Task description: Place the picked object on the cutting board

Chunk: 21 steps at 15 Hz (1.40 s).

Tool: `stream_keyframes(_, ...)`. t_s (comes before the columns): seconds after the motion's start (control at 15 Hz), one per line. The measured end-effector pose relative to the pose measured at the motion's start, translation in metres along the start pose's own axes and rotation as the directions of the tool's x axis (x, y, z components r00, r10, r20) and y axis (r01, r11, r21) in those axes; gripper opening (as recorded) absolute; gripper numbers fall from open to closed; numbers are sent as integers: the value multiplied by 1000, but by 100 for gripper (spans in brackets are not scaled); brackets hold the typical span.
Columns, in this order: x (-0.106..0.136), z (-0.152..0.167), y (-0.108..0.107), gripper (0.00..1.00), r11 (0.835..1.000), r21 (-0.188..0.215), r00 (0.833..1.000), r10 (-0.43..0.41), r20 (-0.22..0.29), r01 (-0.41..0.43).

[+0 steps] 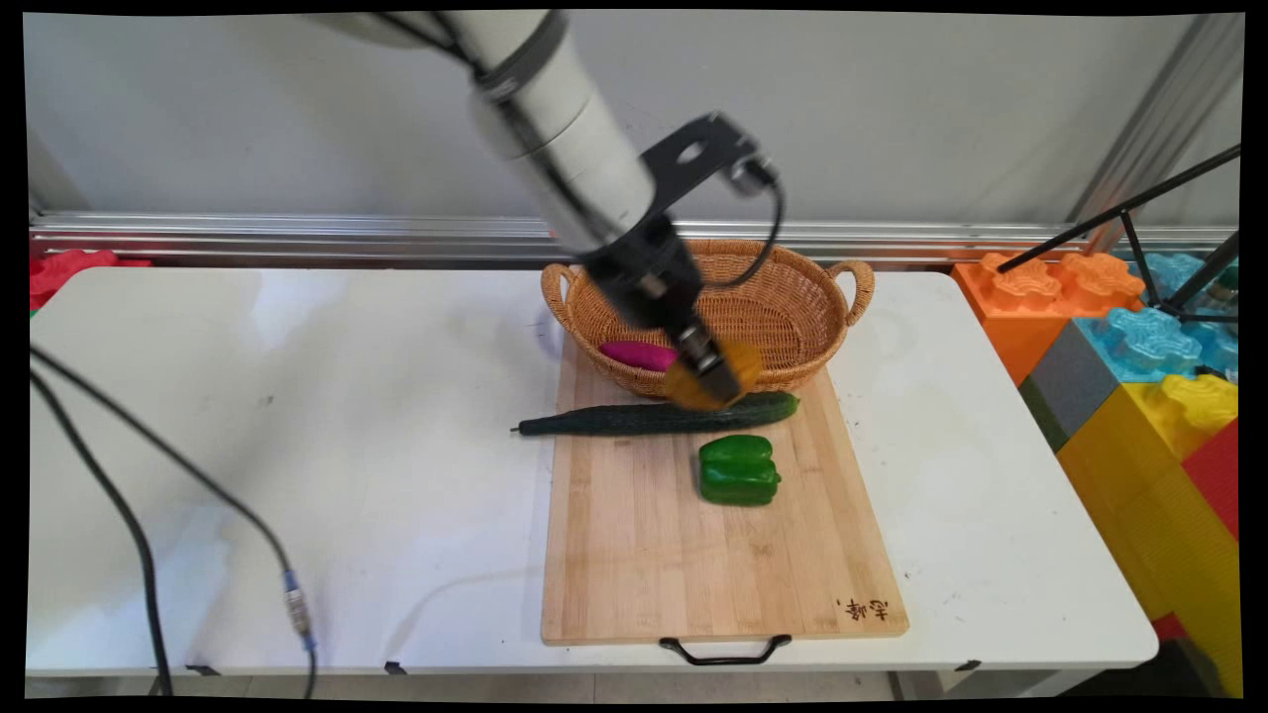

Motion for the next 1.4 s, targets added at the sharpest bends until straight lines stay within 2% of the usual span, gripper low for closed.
stream_keyframes(0.27, -50, 9, 3, 0, 998, -29, 996, 57, 71, -55)
stream_keyframes(0.53, -90, 39, 0, 0, 994, -28, 988, 108, 107, -105)
stream_keyframes(0.87, -115, 70, -3, 0, 990, -16, 983, 142, 113, -141)
stream_keyframes(1.27, -125, 96, -3, 0, 984, -9, 980, 180, 88, -180)
stream_keyframes(1.33, -125, 97, -3, 100, 983, -9, 979, 185, 84, -185)
stream_keyframes(1.4, -124, 98, -3, 100, 981, -10, 978, 192, 80, -192)
